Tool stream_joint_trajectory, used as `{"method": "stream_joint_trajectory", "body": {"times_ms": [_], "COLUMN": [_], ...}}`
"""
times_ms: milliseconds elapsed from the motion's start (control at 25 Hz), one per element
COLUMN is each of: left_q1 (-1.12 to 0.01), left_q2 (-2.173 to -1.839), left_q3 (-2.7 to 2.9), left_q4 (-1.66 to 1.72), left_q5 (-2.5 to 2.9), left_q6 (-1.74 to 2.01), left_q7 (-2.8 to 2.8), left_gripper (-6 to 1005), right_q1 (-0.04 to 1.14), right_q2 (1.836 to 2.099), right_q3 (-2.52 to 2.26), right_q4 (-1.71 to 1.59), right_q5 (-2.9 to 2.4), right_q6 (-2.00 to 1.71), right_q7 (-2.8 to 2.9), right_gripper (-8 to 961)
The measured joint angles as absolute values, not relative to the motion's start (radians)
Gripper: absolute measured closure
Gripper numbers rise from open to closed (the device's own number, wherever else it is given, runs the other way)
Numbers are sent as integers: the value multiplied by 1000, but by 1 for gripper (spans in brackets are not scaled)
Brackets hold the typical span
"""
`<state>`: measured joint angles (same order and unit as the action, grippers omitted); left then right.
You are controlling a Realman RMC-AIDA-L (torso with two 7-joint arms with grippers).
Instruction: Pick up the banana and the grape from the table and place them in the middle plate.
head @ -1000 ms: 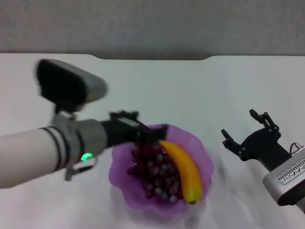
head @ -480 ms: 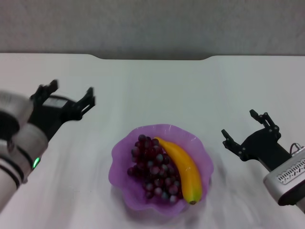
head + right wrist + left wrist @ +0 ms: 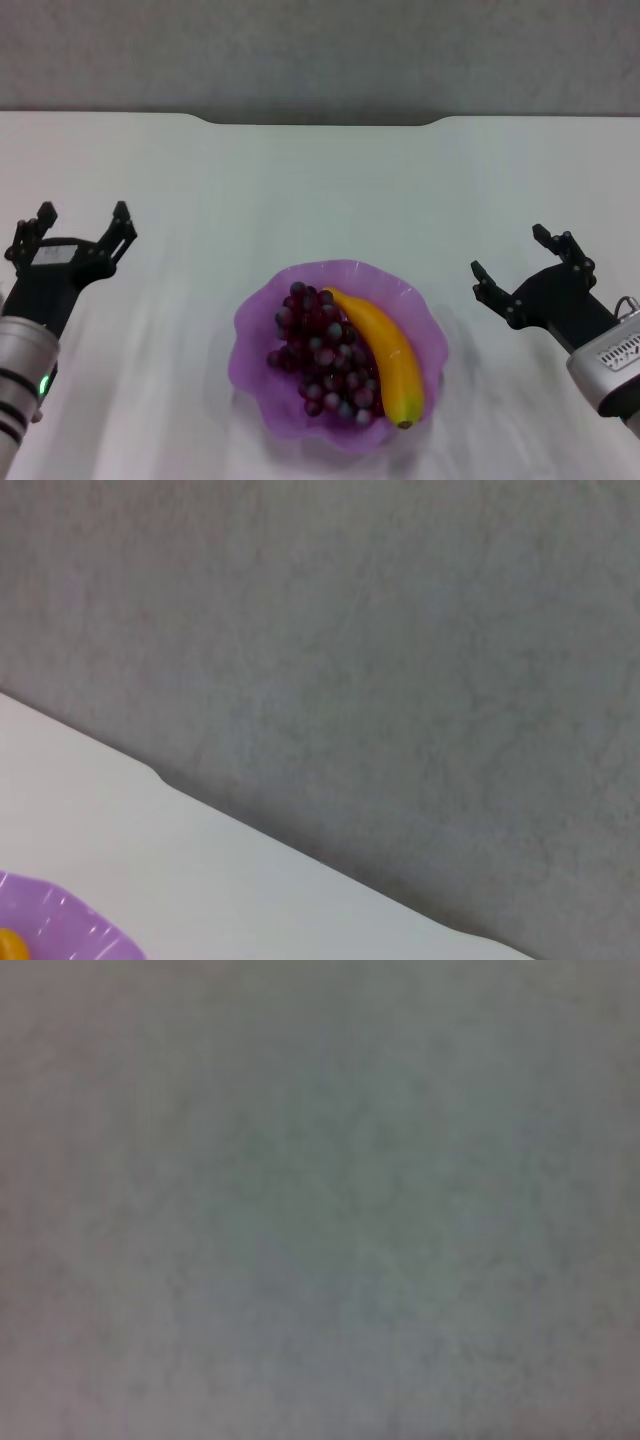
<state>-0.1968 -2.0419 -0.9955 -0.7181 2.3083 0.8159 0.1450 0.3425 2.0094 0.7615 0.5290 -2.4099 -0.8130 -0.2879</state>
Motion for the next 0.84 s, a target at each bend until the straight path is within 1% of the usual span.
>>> {"method": "stream_joint_trajectory", "body": {"times_ms": [120, 280, 840], "left_q1": [-266, -305, -265], "left_q2": [-2043, -2046, -2050], "left_q3": [-989, -984, -990], "left_q4": [-525, -379, -338], "left_q5": [2350, 2390, 2356], "left_q6": [908, 989, 979], "left_q7": [-40, -153, -198], "left_gripper": [81, 81, 81], "right_q1": [344, 347, 346], "right_q2": [2010, 2009, 2006], "right_q3": [762, 762, 789], "right_q4": [511, 451, 381], "right_q5": [-2409, -2388, -2329], "right_q6": [-839, -936, -1022], "right_q7": [-249, -129, -73], "right_gripper": [48, 48, 48]}}
